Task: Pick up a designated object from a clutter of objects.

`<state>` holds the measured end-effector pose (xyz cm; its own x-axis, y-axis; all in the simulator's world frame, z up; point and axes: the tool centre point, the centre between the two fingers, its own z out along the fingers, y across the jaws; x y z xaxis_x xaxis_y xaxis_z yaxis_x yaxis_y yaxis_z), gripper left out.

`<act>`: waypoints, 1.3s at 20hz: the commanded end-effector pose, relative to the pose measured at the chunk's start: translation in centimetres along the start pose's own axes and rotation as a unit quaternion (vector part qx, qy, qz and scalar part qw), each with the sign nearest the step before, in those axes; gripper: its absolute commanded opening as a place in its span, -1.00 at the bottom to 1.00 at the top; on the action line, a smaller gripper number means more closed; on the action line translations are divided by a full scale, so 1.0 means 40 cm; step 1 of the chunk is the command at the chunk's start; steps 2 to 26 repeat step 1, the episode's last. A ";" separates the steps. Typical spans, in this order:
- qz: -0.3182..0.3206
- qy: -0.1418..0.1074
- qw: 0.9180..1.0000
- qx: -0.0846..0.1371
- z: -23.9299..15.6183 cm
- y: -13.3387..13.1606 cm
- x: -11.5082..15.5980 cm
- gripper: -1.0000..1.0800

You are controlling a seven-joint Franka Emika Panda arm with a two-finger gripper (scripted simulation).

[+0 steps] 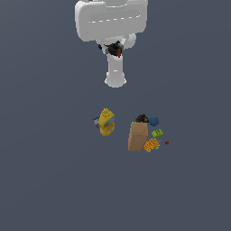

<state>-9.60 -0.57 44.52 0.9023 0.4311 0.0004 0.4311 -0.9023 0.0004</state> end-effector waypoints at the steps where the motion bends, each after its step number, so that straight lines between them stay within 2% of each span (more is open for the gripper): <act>1: 0.000 0.000 1.000 0.000 0.001 0.001 0.001 -1.00; 26: 0.000 0.000 1.000 0.000 0.001 0.001 0.001 -1.00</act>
